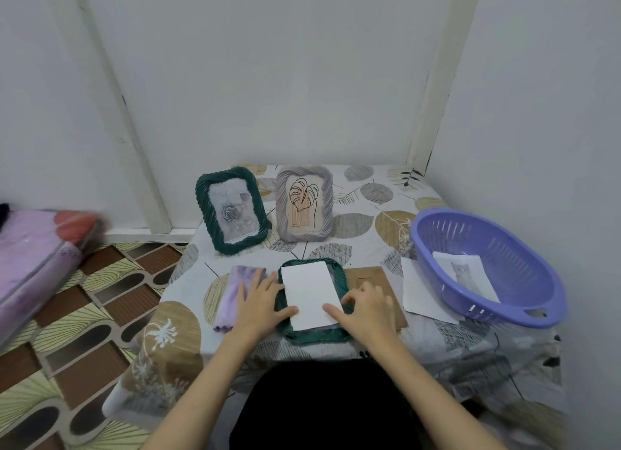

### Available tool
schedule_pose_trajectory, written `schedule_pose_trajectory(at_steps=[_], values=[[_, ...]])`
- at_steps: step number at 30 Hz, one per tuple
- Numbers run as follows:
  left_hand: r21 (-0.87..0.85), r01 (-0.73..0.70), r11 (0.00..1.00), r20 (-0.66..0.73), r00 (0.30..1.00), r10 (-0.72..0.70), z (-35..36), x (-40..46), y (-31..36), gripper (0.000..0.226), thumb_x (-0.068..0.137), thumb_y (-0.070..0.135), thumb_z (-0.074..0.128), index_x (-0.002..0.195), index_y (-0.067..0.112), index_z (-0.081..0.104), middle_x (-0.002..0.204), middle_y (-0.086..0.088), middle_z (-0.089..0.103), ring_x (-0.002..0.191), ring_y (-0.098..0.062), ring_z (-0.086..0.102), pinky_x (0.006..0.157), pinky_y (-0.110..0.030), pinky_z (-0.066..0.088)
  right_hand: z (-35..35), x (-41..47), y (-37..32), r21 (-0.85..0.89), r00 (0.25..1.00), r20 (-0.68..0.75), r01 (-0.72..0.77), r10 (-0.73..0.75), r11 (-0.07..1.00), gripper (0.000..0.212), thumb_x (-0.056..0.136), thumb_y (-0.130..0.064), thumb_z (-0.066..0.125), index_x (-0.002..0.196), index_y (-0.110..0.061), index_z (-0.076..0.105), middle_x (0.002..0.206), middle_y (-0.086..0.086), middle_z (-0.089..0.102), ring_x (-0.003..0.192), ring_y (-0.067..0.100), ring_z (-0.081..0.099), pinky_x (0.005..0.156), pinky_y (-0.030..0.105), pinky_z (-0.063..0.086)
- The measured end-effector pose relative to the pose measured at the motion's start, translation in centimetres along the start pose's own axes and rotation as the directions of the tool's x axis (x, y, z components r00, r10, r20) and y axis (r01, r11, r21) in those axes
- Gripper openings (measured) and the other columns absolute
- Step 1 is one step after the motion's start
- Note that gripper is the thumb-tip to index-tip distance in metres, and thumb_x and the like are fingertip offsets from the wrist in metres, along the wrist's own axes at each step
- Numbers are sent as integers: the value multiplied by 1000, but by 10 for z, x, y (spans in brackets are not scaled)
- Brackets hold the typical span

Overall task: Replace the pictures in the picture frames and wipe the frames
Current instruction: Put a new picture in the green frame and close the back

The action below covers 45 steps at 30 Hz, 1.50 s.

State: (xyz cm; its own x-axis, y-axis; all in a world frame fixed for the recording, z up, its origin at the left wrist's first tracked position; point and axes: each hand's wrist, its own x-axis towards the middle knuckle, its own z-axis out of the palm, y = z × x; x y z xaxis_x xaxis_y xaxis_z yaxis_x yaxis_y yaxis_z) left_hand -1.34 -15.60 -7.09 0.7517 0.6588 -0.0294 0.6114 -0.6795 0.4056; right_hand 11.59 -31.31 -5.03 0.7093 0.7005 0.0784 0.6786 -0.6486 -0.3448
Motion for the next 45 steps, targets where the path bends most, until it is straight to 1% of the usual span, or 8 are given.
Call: schedule_pose_trajectory(at_steps=[4, 17, 24, 28, 31, 37, 40, 45], values=[[-100, 30, 994, -89, 995, -39, 8, -1, 5, 54, 80, 48, 63, 126, 21, 53, 152, 2, 27, 145, -15, 8, 115, -45, 6, 8, 2, -5, 35, 995, 49, -88, 86, 996, 53, 69, -64, 61, 105, -25, 62, 112, -2, 51, 111, 21, 45, 92, 36, 33], [-326, -47, 944, -242, 970, -35, 6, -3, 12, 41, 83, 39, 64, 122, 29, 57, 150, -11, 31, 143, -24, 14, 116, -43, 16, -7, 11, -6, 622, 973, 33, -200, 230, 757, 11, 75, -23, 73, 74, -16, 65, 70, -3, 64, 75, 17, 62, 70, 29, 51], [-956, 29, 292, 15, 999, -51, -9, 11, 69, 47, 77, -5, 66, 111, 27, 60, 125, -5, 55, 107, -20, 59, 80, -32, 55, -52, 20, 12, 770, 985, 48, -141, 164, 622, 14, 77, -17, 73, 88, -10, 66, 82, 5, 68, 75, 15, 61, 63, 16, 44], [-933, 40, 358, 28, 999, -40, -2, 21, 97, 53, 75, -9, 66, 118, 19, 60, 123, -5, 54, 104, -25, 55, 87, -38, 53, -77, 17, 50, 107, 967, -254, 40, -12, 993, 37, 85, -31, 62, 121, -23, 57, 116, 3, 58, 105, 20, 49, 85, 33, 40], [-913, 24, 406, 43, 998, 39, 5, 25, 117, 54, 76, -10, 64, 123, 16, 57, 122, -4, 54, 103, -22, 57, 81, -30, 56, -95, 8, 85, -245, 988, -153, -38, 0, 969, 48, 91, -39, 49, 138, -35, 36, 142, 5, 37, 124, 27, 36, 97, 39, 34], [-875, 24, 483, 102, 985, 136, 26, 44, 153, 58, 76, -8, 66, 128, 13, 52, 124, -6, 52, 114, -28, 55, 99, -45, 47, -115, 4, 132, -13, 999, 16, -42, 42, 999, 43, 94, -35, 47, 135, -40, 40, 121, 5, 60, 107, 26, 55, 82, 37, 47], [-854, 8, 520, 120, 976, 182, 40, 55, 170, 59, 75, -8, 67, 129, 9, 50, 124, -6, 53, 110, -22, 55, 92, -32, 51, -129, 9, 145, 97, 997, -71, -9, 16, 995, 40, 92, -32, 53, 131, -39, 47, 129, -6, 57, 107, 18, 55, 83, 33, 47], [-727, -53, 685, 163, 955, 247, 62, 72, 190, 65, 72, 4, 75, 131, 15, 50, 126, -6, 55, 111, -19, 54, 95, -33, 48, -141, 13, 156, 170, 989, -128, 99, -78, 980, 40, 92, -26, 55, 132, -28, 50, 118, 0, 64, 56, -13, 34, 58, 6, 35]])
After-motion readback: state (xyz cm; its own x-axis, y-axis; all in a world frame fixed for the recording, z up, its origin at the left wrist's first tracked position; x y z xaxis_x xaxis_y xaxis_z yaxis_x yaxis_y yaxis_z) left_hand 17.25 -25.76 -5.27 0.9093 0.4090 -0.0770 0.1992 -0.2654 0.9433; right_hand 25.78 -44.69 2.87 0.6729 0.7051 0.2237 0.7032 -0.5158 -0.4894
